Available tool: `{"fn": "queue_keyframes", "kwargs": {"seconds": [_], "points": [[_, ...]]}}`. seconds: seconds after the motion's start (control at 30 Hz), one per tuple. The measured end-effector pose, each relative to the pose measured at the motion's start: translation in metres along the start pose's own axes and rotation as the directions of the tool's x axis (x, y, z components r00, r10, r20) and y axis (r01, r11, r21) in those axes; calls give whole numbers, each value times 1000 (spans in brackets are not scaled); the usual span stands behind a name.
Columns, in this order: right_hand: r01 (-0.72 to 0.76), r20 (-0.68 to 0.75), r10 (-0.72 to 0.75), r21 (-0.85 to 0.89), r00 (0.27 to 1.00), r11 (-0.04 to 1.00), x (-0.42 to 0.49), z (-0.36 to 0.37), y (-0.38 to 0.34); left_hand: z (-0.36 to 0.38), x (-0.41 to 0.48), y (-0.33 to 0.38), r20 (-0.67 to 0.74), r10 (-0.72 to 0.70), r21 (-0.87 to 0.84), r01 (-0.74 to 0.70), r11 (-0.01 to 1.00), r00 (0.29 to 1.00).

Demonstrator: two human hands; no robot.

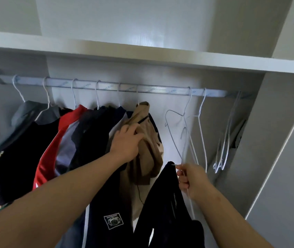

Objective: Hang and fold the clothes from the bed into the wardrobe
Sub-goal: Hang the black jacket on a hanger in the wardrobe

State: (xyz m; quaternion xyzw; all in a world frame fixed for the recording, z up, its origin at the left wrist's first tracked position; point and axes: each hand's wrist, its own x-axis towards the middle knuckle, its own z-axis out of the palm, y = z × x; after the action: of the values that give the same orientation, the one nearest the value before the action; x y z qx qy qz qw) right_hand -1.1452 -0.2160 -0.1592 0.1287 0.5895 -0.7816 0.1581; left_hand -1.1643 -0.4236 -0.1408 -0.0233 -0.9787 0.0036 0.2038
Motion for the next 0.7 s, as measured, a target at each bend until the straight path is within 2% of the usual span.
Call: {"fn": "queue_keyframes", "kwargs": {"seconds": [0.13, 0.17, 0.23, 0.3, 0.33, 0.4, 0.47, 0.5, 0.6, 0.7], "points": [[47, 54, -45, -31, 997, 998, 10, 8, -19, 7, 29, -6, 183, -160, -141, 187, 972, 970], [60, 83, -57, -27, 995, 998, 12, 14, -24, 10, 35, -14, 246, -163, -165, 207, 964, 956], [84, 133, -85, 20, 987, 996, 15, 23, -37, 14, 41, -25, 334, -88, -201, 162, 966, 938], [116, 169, -125, 65, 978, 991, 18, 36, -50, 16, 45, -35, 314, -6, -369, 128, 920, 949], [130, 189, -143, 81, 972, 988, 21, 45, -56, 16, 46, -40, 276, -28, -517, 173, 838, 961], [163, 225, -182, 99, 957, 982, 28, 63, -68, 15, 44, -46, 263, -215, -778, 339, 529, 940], [193, 252, -215, 109, 943, 975, 37, 78, -80, 19, 43, -50, 304, -354, -882, 402, 246, 884], [206, 262, -229, 115, 938, 972, 41, 84, -87, 21, 42, -51, 340, -381, -893, 422, 156, 860], [218, 282, -240, 109, 929, 970, 56, 102, -109, 18, 39, -49, 419, -401, -892, 452, -14, 815], [213, 264, -221, 59, 939, 975, 71, 117, -119, 13, 37, -43, 444, -372, -885, 463, -42, 815]]}}
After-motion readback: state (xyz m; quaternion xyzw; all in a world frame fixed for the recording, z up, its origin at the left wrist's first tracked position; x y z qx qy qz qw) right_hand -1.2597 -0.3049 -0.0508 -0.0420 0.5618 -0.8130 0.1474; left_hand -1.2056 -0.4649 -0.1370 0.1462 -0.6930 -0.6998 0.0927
